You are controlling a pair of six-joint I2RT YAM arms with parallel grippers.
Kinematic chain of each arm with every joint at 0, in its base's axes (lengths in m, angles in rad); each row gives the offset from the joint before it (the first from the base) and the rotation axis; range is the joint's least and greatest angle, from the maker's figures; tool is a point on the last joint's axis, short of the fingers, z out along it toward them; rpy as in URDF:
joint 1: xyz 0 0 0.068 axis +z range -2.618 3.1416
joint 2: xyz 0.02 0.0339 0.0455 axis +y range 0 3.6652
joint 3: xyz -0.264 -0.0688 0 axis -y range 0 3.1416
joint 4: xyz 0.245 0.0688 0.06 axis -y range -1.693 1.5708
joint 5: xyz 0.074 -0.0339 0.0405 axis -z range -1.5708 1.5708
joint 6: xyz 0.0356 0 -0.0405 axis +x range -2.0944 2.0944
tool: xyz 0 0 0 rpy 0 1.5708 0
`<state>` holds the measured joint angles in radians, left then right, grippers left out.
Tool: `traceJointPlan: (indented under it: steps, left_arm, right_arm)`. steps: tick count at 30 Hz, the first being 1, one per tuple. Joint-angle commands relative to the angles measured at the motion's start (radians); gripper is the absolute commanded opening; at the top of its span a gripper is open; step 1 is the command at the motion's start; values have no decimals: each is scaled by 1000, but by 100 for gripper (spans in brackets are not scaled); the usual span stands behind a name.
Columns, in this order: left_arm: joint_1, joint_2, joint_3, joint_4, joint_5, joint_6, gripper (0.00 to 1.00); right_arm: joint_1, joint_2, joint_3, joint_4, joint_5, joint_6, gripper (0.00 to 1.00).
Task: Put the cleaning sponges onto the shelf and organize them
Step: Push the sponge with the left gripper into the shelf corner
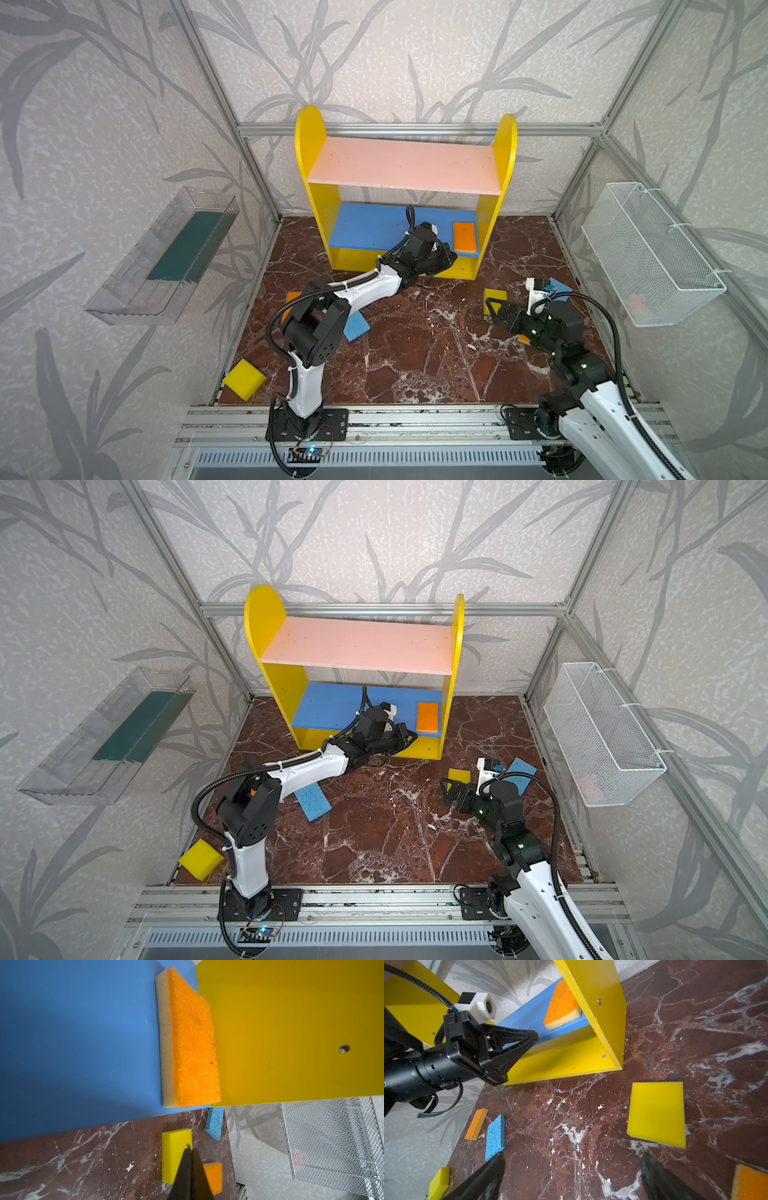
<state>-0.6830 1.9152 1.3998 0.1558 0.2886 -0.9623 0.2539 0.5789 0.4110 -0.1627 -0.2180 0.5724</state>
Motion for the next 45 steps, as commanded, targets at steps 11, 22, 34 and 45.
traceJointPlan:
  steps: [11,22,34,45]
  left_arm:
    - [26,67,155,-87,-85,82,0]
    - [54,186,315,-166,-93,86,0]
    - [54,285,422,-186,-38,57,0]
    - [31,316,474,-202,-27,46,0]
  right_arm:
    - [-5,-21,-11,2,-11,-19,99]
    - [-6,-25,-19,2,-7,-23,99]
    - [-5,-12,-28,20,-7,-23,99]
    - [-5,-13,-30,20,-9,-20,99]
